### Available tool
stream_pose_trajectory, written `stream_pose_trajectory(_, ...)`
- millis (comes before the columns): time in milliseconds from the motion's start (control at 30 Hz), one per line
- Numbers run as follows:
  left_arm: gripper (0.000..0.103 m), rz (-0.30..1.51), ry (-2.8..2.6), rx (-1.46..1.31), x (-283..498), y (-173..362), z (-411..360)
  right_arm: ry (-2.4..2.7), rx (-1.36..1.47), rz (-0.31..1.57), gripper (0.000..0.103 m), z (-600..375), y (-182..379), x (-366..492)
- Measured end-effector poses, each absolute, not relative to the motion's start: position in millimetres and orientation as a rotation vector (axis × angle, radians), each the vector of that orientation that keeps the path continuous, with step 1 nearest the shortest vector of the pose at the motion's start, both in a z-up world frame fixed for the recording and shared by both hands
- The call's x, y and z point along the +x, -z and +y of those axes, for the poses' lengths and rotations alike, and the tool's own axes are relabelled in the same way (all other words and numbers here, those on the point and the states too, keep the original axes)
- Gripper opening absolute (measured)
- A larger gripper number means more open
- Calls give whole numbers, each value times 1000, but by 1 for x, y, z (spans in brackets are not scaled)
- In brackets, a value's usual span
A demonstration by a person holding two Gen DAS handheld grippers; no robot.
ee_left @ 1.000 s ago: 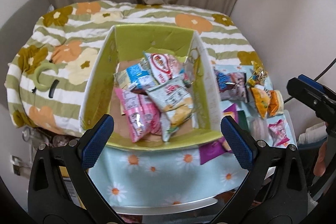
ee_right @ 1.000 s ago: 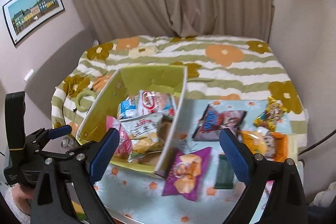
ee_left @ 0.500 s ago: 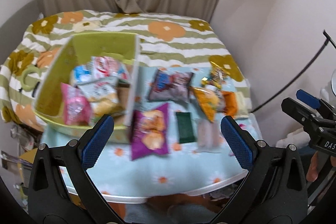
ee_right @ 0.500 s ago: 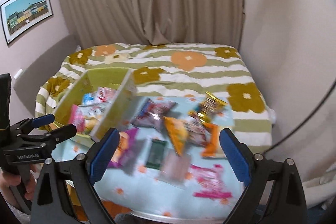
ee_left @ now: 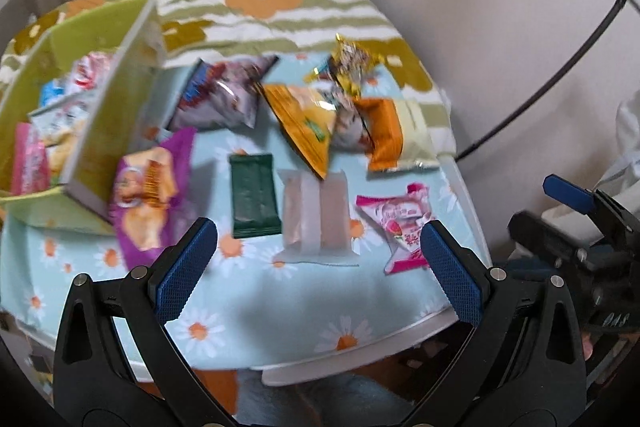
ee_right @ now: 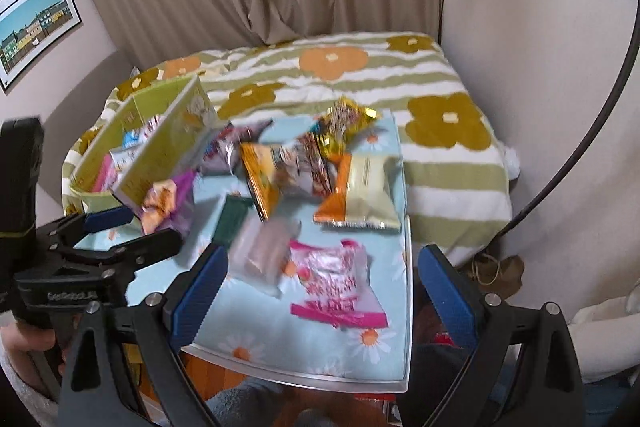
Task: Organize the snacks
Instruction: 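Grasp translucent white packet with left tool while right tool grasps pink strawberry bag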
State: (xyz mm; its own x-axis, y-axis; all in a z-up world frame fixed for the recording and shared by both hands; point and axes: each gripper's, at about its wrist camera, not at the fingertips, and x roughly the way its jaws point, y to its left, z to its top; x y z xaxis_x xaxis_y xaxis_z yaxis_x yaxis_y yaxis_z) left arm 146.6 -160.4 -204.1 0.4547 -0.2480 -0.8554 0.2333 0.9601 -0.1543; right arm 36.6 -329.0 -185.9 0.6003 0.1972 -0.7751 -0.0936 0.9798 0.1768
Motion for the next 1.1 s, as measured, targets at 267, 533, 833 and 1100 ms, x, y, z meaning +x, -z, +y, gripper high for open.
stream_pose_trajectory(267, 97, 1148, 339, 60, 177, 273, -186, -149, 54, 1011, 95, -323, 255, 48)
stream_pose_trajectory(533, 89, 1200, 348, 133, 199, 316, -202, -137, -37, 1046, 94, -312, 287, 53)
stream_pose_trajectory(833, 72, 1217, 352, 221, 212, 335, -217, -159, -23, 1064, 89, -310, 302, 67)
stream_pose_trajectory(1100, 61, 1214, 379, 269, 214, 332, -218, -183, -32, 1092, 73, -304, 310, 79)
